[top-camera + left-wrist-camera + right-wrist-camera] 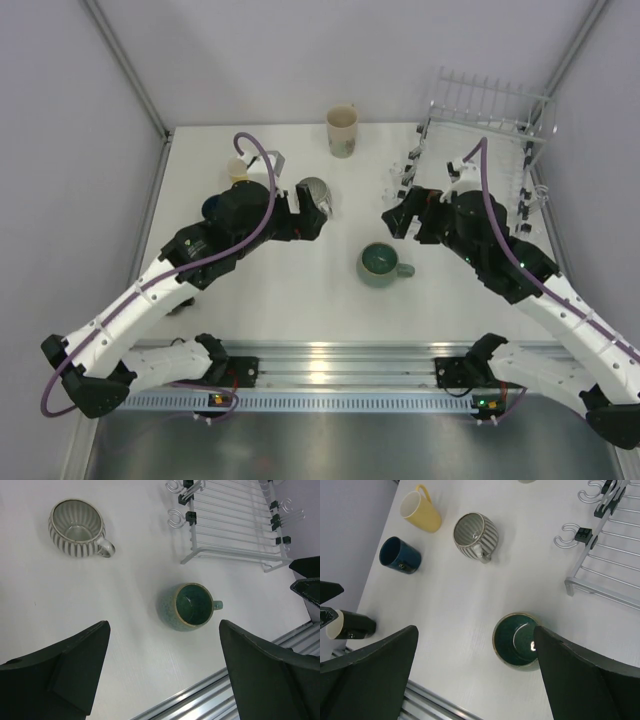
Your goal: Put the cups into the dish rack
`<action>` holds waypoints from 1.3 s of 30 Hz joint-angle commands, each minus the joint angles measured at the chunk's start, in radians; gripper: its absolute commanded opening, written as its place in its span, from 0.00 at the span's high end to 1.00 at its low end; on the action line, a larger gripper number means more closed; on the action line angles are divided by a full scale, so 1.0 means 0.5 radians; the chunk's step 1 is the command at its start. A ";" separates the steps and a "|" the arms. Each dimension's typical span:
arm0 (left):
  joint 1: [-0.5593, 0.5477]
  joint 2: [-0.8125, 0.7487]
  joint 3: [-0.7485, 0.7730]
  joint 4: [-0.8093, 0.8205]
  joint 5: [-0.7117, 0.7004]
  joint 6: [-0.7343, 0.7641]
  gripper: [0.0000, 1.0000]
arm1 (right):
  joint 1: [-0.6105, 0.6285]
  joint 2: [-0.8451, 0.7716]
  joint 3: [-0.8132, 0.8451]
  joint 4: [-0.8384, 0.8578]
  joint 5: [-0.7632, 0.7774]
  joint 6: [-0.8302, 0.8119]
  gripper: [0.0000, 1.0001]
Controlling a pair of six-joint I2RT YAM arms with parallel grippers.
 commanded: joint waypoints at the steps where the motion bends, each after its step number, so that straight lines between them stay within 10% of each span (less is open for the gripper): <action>1: 0.005 -0.001 -0.004 0.100 -0.073 0.009 0.04 | 0.017 -0.061 0.011 -0.005 0.033 0.017 0.01; 17: 0.100 0.248 0.256 -0.271 -0.469 0.064 0.03 | 0.017 -0.156 -0.081 -0.088 0.168 0.073 0.01; 25: 0.759 0.269 0.201 -0.455 -0.089 -0.138 0.05 | 0.020 -0.242 -0.176 -0.072 0.153 0.116 0.01; 39: 1.229 0.232 0.158 -0.989 -0.586 -0.626 0.11 | 0.020 -0.355 -0.204 -0.048 0.092 0.146 0.01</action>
